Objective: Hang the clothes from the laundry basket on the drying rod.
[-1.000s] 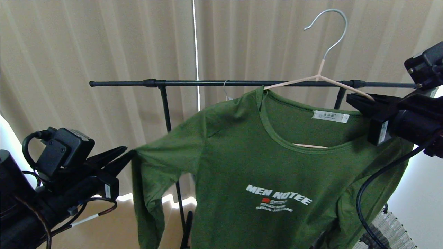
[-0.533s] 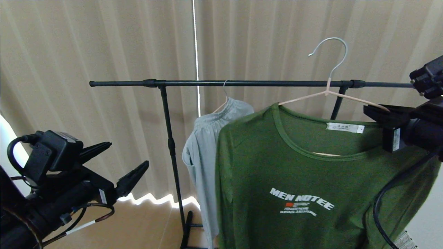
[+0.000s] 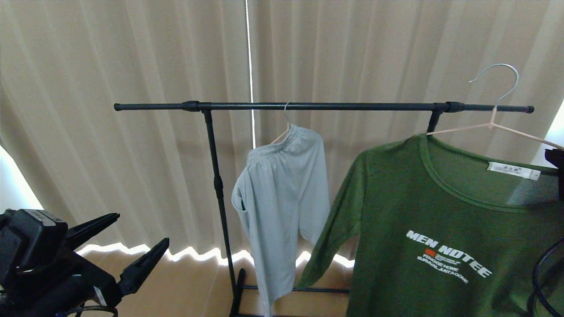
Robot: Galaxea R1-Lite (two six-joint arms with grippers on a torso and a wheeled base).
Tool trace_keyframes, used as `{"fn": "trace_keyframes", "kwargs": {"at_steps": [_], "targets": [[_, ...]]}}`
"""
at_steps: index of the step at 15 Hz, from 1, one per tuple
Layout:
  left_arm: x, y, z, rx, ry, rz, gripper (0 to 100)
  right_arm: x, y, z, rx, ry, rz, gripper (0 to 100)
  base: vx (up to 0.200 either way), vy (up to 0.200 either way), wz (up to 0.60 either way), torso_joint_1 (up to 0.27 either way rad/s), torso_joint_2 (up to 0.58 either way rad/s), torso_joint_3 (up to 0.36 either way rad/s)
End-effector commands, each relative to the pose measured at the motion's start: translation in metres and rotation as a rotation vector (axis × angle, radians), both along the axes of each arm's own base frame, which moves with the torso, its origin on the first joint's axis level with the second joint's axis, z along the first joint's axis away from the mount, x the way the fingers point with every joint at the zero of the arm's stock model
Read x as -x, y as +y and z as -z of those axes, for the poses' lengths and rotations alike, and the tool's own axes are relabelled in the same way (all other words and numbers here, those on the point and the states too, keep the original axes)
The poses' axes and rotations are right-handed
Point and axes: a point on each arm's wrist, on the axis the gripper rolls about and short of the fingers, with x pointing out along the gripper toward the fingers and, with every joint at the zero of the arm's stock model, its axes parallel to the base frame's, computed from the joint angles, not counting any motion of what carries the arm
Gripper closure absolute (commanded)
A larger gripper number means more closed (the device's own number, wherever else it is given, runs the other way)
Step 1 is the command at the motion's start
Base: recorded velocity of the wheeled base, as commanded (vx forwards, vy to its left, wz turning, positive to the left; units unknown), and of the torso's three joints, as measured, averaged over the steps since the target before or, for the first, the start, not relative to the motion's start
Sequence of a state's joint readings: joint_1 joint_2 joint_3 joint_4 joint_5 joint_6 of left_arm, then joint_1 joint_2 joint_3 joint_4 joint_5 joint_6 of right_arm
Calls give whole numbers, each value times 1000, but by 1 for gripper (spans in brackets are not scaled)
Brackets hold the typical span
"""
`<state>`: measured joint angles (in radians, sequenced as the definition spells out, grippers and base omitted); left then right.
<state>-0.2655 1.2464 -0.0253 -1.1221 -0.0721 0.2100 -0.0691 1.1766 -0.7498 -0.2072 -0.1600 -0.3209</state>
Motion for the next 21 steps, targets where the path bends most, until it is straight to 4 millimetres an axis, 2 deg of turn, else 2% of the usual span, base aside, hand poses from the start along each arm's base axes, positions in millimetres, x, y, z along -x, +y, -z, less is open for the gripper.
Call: {"fn": "trace_keyframes", "kwargs": {"at_steps": [1,4,11,18,21], "targets": [[5,2,-3,6,-24,-2,0,5,-16,6,0,17,96,100,0,0,0,0,0,0],[6,2,-3,14,-28,-2,0,8,-23,14,-4,44,140,100,0,0,0,0,0,0],[5,2,-9,22,-52,-4,0,15,-21,15,-3,35,139,100,0,0,0,0,0,0],[5,2,-8,17,-52,-3,0,16,-20,14,-3,31,133,100,200,0,0,-3,0,4],[6,2,-6,15,-43,0,0,15,-20,20,-8,50,125,100,200,0,0,14,7,-2]]}}
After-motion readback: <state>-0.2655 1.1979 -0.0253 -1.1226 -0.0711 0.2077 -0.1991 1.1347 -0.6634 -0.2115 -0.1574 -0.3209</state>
